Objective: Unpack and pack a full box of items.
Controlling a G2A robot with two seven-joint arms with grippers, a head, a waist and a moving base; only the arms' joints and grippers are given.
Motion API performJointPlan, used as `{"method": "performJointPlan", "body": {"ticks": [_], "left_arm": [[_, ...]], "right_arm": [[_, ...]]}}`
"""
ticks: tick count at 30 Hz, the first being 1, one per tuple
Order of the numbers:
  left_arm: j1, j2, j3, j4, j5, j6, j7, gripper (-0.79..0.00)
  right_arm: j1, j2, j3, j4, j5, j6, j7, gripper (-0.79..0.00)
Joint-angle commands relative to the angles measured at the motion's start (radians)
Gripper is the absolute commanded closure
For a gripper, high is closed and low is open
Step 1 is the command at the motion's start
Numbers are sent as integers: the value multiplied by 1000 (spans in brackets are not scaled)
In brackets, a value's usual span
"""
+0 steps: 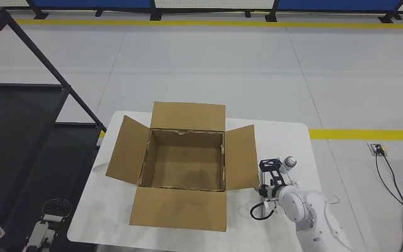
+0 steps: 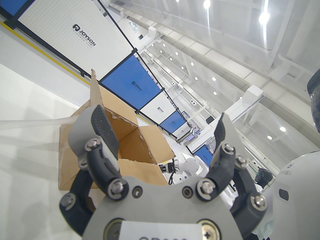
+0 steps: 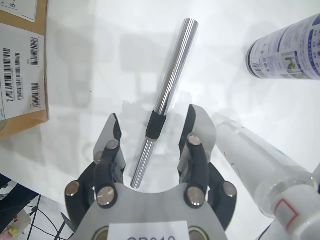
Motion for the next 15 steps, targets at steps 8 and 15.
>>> {"method": "performJointPlan", "body": {"ticks": [8, 15], "left_arm": [[0, 0, 0, 0, 0, 0, 0, -785], [0, 0, 0, 0, 0, 0, 0, -785]], "right_arm": [[14, -1, -31, 2, -52, 57, 42, -372], [31, -4, -52, 32, -60, 65, 55, -354]]}}
